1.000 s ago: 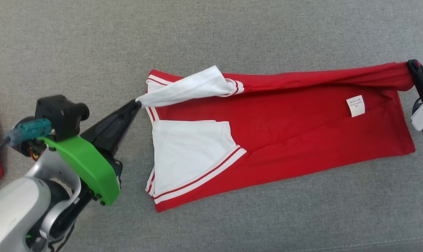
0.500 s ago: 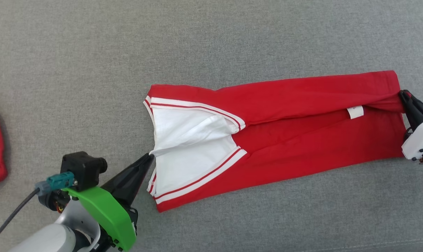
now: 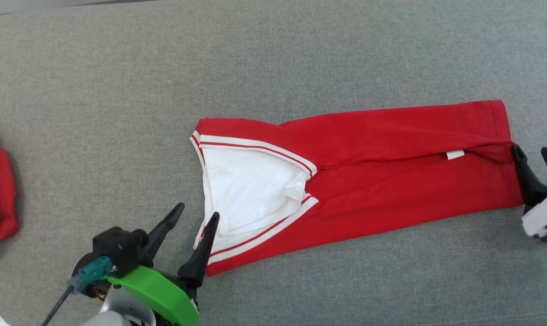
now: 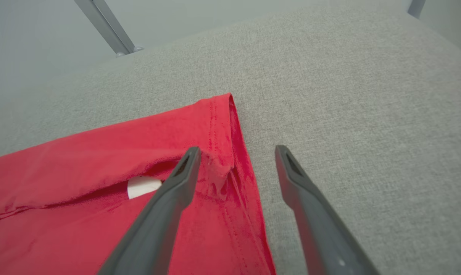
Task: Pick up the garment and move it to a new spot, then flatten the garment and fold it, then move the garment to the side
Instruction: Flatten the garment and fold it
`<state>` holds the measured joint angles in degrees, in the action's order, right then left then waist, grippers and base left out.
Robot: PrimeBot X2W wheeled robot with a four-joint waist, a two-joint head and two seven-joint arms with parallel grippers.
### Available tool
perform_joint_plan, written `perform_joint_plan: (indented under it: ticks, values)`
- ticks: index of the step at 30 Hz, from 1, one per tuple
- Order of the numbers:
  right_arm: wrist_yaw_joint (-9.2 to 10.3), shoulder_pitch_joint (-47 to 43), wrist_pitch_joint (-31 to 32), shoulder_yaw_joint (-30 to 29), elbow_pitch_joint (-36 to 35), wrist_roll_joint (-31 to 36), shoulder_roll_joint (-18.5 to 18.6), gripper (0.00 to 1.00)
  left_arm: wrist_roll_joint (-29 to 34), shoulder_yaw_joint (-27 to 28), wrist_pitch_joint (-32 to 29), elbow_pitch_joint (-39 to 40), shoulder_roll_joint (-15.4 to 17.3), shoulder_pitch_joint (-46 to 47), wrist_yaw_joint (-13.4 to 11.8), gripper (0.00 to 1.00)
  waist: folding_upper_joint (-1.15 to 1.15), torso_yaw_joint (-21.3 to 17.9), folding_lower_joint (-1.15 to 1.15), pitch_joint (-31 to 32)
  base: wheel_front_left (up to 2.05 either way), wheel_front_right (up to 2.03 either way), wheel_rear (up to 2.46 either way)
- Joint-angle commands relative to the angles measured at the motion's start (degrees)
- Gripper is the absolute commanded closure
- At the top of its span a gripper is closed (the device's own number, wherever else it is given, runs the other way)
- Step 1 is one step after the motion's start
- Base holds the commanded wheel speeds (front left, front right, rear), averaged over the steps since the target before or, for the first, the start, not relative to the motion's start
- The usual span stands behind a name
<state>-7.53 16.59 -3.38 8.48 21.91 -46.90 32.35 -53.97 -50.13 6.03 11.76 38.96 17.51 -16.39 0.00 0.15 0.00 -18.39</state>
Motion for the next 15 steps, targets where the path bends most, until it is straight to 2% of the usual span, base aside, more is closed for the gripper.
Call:
perform_joint_plan:
  ticks: [1,4,8,15]
  values:
    - [0.09,-2.25,-1.07,-0.38,-0.54,-0.40,-0.40,0.00,0.75,0.49,2.55,-1.19,-1.26,-1.56,-0.93,0.00,0.00,0.14,0.00,1.02,0.00,0.00,0.00]
    - [0.09,-5.40,-3.01,-1.37,-1.53,-0.76,-1.85,0.00,2.87,0.86,6.71,-3.62,-4.41,-3.04,-2.52,0.00,0.00,0.39,0.00,2.08,0.00,0.00,0.00]
    - [0.09,-8.69,-5.41,-3.31,-2.38,-1.38,-3.75,0.00,6.15,3.02,8.96,-5.17,-9.64,-4.92,-2.89,0.00,0.00,1.32,0.00,3.56,0.00,0.00,0.00]
    - [0.08,-8.26,-7.48,-6.78,-0.05,-1.53,-6.60,0.00,21.93,12.23,9.15,-5.38,-19.55,-9.51,-3.45,0.00,0.00,4.69,0.00,5.26,0.00,0.00,0.00]
